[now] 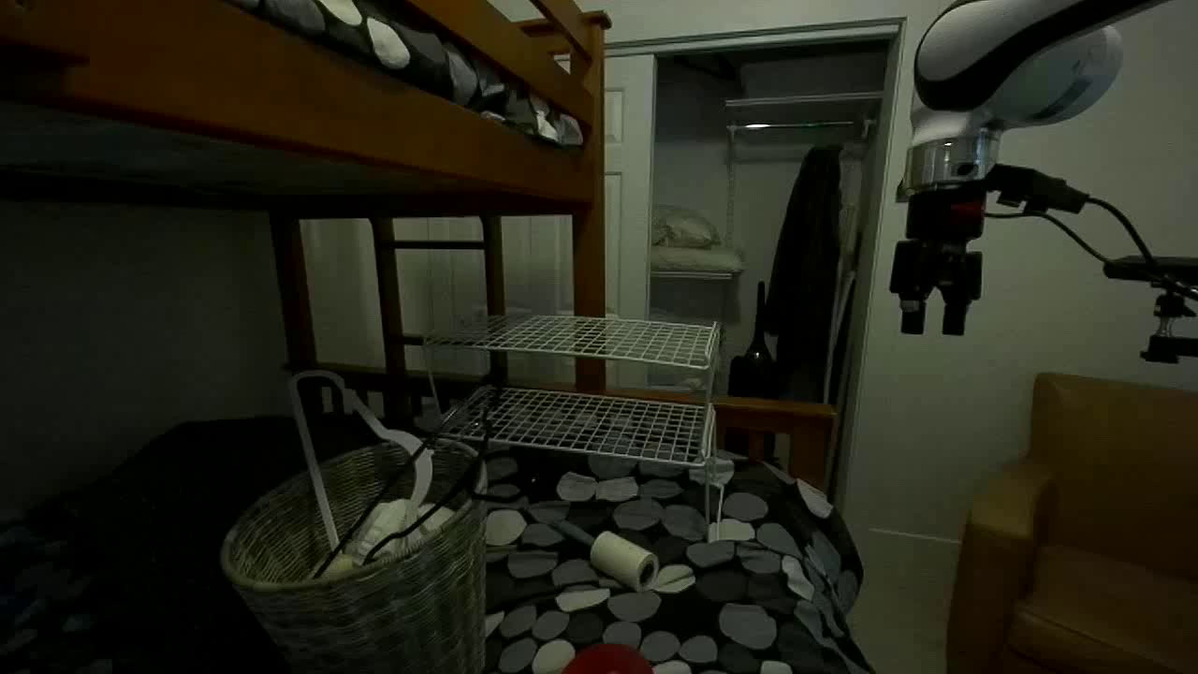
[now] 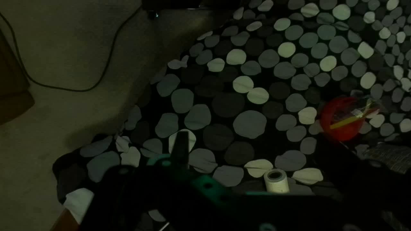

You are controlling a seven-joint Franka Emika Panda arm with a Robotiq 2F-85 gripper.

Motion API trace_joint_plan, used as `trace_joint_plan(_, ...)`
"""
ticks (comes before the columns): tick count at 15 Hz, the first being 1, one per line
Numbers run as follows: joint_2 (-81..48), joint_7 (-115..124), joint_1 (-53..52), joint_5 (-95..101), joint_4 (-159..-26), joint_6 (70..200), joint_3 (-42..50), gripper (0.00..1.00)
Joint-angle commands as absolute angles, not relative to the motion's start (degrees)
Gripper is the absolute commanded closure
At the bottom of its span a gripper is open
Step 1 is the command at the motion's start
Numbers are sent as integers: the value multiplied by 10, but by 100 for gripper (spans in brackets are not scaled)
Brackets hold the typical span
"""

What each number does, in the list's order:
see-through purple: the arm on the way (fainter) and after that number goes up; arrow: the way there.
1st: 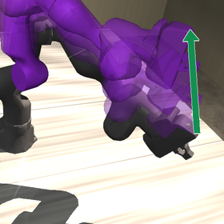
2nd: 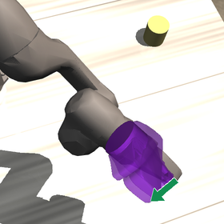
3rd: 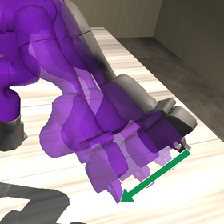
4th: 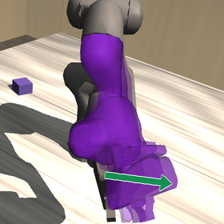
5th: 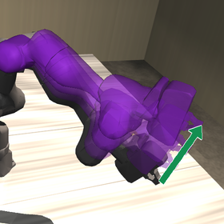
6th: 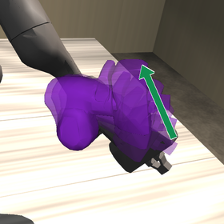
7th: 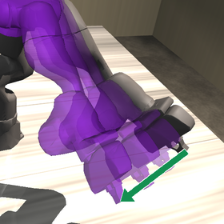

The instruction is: Put the black hanger on the bed

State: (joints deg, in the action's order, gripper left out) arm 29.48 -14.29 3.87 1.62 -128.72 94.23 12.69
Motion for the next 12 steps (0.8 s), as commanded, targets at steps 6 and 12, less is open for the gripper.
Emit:
trace_joint_plan(6,293,-146,47,13,-1285,941,121,0)
trace_joint_plan(12,248,-167,-55,-33,-1280,1109,15,0)
